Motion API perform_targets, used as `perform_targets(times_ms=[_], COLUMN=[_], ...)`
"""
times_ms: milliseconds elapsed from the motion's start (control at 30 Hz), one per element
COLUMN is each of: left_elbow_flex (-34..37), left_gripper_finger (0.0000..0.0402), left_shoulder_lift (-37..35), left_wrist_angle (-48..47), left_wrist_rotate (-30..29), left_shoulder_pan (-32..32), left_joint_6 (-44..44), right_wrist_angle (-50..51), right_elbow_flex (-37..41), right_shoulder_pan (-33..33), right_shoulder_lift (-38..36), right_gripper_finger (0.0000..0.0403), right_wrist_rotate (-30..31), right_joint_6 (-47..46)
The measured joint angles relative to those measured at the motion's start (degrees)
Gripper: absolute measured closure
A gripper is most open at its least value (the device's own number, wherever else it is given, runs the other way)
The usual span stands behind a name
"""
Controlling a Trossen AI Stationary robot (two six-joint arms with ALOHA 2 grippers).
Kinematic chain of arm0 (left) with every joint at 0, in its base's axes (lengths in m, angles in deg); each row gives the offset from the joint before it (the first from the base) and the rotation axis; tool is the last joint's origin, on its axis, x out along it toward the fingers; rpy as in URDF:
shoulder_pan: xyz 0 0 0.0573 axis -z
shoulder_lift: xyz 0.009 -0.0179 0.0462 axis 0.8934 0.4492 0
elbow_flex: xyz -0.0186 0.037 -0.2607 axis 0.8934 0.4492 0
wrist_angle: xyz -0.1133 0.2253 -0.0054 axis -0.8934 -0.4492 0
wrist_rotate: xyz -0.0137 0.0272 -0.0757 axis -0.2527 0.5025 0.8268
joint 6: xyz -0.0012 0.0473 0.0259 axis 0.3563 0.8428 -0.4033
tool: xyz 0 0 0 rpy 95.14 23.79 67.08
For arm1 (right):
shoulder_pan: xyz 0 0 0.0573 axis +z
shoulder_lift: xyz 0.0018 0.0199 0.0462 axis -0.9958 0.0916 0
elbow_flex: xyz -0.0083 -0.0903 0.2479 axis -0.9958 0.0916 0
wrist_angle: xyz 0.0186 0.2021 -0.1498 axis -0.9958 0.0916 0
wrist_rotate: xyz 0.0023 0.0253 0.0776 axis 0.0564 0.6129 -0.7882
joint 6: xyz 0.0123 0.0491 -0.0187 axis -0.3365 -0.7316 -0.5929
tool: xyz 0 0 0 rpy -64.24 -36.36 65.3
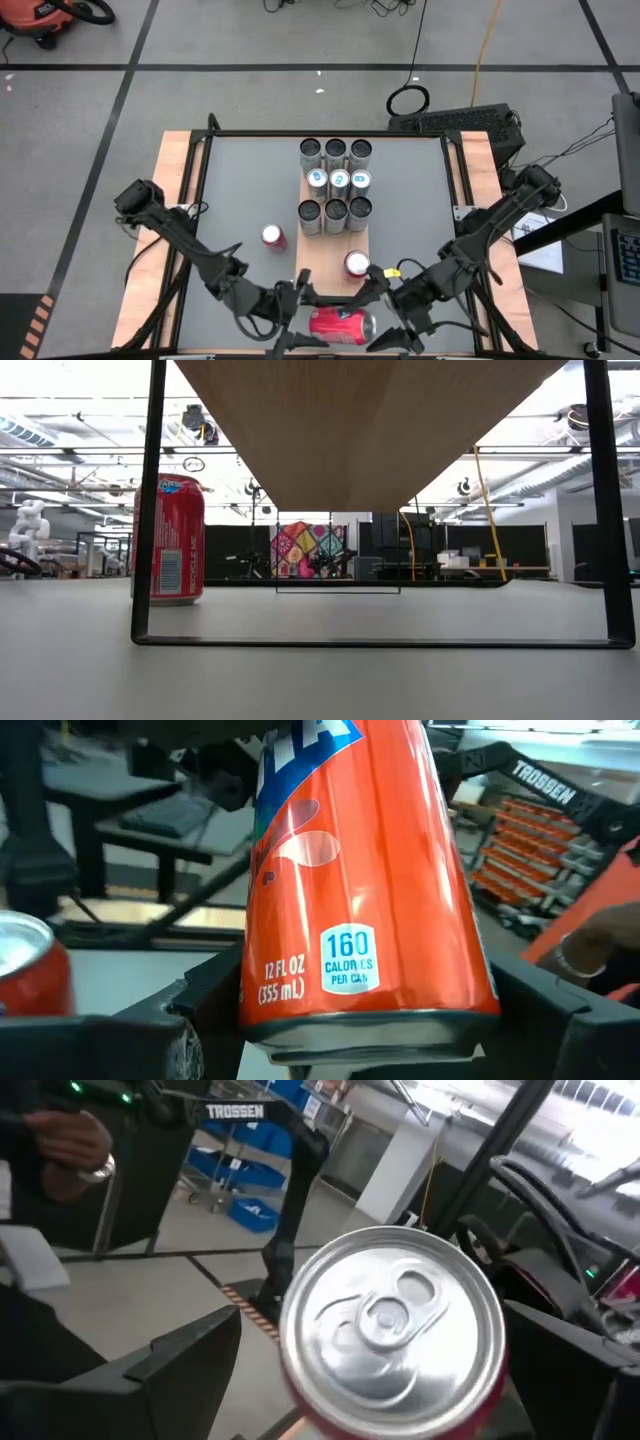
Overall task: Place canned beverage on shelf
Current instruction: Put the right red soda can on the shelf aligned with the other red soda can
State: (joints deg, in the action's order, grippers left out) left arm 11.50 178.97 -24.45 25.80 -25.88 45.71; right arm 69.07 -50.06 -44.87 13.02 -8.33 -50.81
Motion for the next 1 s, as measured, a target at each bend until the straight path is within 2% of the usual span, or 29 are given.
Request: perform_targets(times_ms=[167, 333, 700, 867, 1000], left_elbow_flex=[0.0, 0.0, 0.0, 0.0, 0.0], left_gripper_finger=[0.0105, 0.0105, 0.0101, 0.0066, 0.0026], left_shoulder_lift=[1.0, 1.1, 1.1, 1.1, 1.1], left_wrist_angle=[-0.1, -0.5, -1.0, -0.8, -0.5], left_wrist_rotate=[6.0, 7.7, 7.8, 8.1, 7.2], left_shoulder_pan=[-2.3, -2.6, -2.5, -2.2, -2.1], left_joint_6=[-3.5, -3.8, -1.8, 0.9, 0.8], right_wrist_angle=[-2.1, -1.8, -0.4, -0.1, 0.5], right_elbow_flex=[0.1, 0.1, 0.1, 0.1, 0.1], right_shoulder_pan=[0.0, 0.0, 0.0, 0.0, 0.7], right_shoulder_lift=[2.3, 2.3, 2.3, 2.3, 2.1], right_gripper_finger=[0.0025, 0.0035, 0.0171, 0.0176, 0.0164], right_wrist_rotate=[0.1, 0.1, 0.3, 0.5, 4.3], right_joint_6=[3.1, 1.4, -0.4, -2.9, -4.4])
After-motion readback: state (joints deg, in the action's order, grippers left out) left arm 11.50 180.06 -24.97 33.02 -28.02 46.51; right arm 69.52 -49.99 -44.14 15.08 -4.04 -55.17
